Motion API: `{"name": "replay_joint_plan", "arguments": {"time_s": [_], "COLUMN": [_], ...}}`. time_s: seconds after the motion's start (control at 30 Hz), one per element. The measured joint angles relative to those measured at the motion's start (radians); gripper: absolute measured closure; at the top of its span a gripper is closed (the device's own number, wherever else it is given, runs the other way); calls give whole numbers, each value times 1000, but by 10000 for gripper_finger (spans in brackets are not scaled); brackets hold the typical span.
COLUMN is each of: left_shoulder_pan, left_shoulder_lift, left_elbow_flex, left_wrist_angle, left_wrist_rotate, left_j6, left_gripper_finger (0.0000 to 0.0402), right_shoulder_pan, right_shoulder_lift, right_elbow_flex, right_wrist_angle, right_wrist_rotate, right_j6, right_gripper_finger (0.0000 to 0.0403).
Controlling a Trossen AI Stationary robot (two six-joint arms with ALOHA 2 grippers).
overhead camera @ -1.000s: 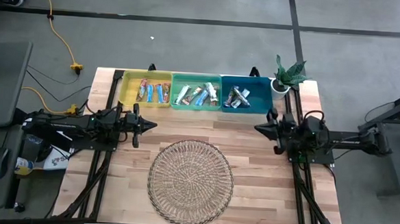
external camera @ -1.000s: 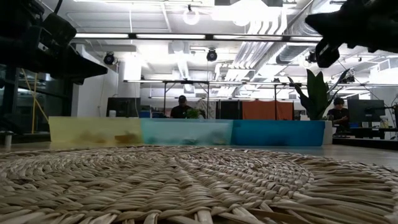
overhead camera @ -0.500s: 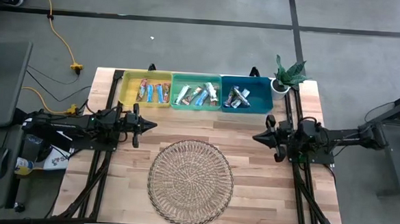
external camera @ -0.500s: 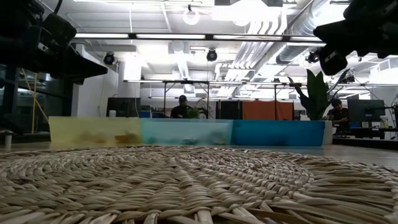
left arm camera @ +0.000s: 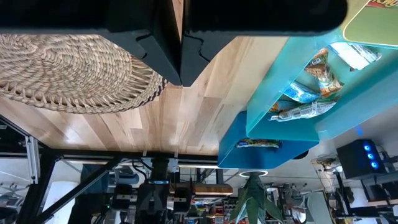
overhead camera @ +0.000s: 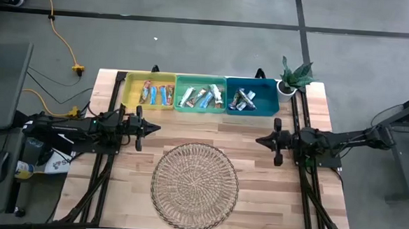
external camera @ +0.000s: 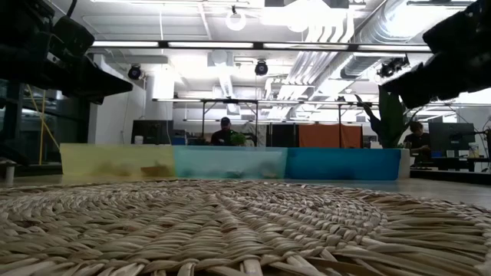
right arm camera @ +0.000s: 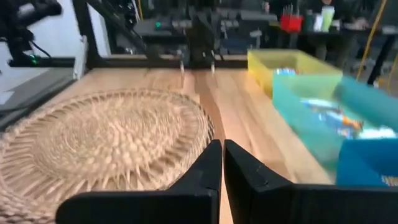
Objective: Pick and place Granola Bars by type
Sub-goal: Return to Home Position
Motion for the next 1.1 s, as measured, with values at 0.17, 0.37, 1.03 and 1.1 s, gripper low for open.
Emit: {"name": "replay_joint_plan", "arguments": {"time_s": [0.17, 0.37, 1.03, 1.1], "left_shoulder_pan": [0, 0, 0, 0], "left_shoulder_lift": [0, 0, 0, 0], "left_elbow_flex": [0, 0, 0, 0], "left_wrist_angle": [0, 0, 0, 0], "left_wrist_rotate": [0, 0, 0, 0], "left_j6": [0, 0, 0, 0], "left_gripper_finger": [401, 401, 401, 401], "right_shoulder_pan": [-8, -8, -30, -30], "right_shoulder_lift": [0, 4, 1, 1], "right_elbow_flex": [0, 1, 0, 0], "right_wrist_angle": [-84, -99, 85, 84], "right_wrist_rotate": [-9, -10, 775, 777], "right_j6": [91, 68, 453, 404], "right_gripper_finger": [402, 402, 402, 402]}}
